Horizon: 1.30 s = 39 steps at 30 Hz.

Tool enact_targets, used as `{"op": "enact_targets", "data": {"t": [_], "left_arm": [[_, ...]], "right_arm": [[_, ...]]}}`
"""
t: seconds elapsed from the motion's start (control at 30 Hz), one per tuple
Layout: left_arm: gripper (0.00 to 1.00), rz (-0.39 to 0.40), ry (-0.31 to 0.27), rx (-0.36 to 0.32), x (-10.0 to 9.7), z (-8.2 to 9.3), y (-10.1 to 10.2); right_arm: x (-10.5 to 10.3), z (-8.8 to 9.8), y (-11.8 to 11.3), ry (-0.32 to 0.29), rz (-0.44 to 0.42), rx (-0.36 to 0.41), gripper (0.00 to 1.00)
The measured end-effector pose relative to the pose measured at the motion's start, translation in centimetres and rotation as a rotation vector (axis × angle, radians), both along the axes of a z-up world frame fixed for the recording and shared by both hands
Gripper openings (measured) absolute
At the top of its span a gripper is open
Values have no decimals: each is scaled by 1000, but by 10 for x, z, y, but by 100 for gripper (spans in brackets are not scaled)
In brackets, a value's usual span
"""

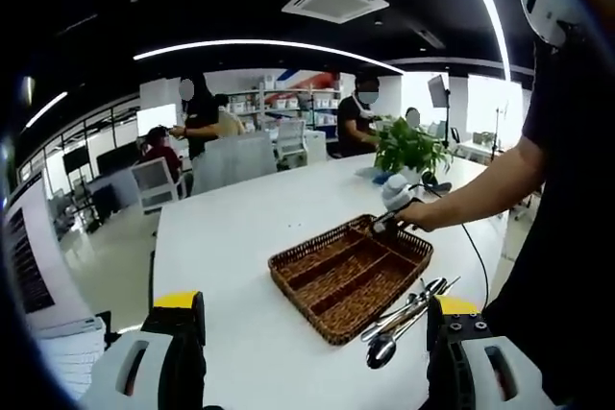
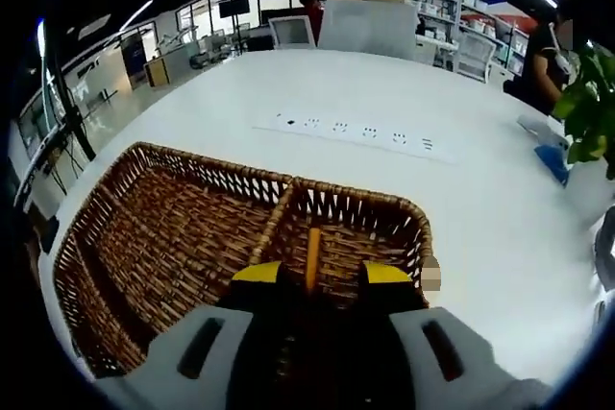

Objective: Arrange the knives, forks, and spoons in their matching storage slots by inserting each utensil handle-first until every utensil is classified and aligned in the correct compartment

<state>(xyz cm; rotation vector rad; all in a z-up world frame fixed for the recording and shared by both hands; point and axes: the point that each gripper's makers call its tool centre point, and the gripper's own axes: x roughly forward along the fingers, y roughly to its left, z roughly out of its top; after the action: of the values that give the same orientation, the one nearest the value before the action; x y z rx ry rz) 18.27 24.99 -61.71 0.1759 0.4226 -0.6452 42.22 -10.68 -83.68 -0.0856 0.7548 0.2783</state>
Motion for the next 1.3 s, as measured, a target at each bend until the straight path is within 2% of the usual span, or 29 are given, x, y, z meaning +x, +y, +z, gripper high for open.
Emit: {"op": "enact_targets", "data": {"t": [0.07, 0.1, 0.2, 0.23, 0.3, 0.37, 0.5, 0.63, 0.83, 0.93, 1.13, 1.3], "left_arm": [[100, -4, -5, -4, 0, 1, -1], [100, -4, -8, -7, 1, 2, -3], [100, -5, -10, -18, 1, 3, -5], [100, -5, -8, -25, 2, 2, -7], [100, -10, 8, -46, 2, 0, -10], [100, -10, 3, -41, 1, -1, -10], [100, -21, -1, -50, 7, 0, -18], [100, -37, -3, -62, 10, 0, -27], [100, -54, -23, -101, 18, 5, -43], [100, -58, -25, -112, 18, 5, -50], [100, -77, -26, -120, 13, 5, -66], [100, -87, -37, -120, 5, 8, -75]], "right_arm": [[6, 6, -5, -16, 0, 25, 37], [9, 9, -9, -32, 2, 5, 40], [13, 17, -13, -60, 28, 18, 48], [13, 20, -7, -62, 48, 59, 58], [11, 25, -5, -75, 74, 58, 70], [7, 33, -1, -113, 139, 22, 75], [-4, 40, 8, -116, 200, 50, 88], [-19, 59, 16, -132, 239, 102, 99], [-48, 92, 14, -174, 284, 142, 99], [-63, 107, 10, -204, 293, 133, 99], [-97, 142, 3, -259, 302, 161, 99], [-125, 163, 0, -295, 298, 164, 99]]}}
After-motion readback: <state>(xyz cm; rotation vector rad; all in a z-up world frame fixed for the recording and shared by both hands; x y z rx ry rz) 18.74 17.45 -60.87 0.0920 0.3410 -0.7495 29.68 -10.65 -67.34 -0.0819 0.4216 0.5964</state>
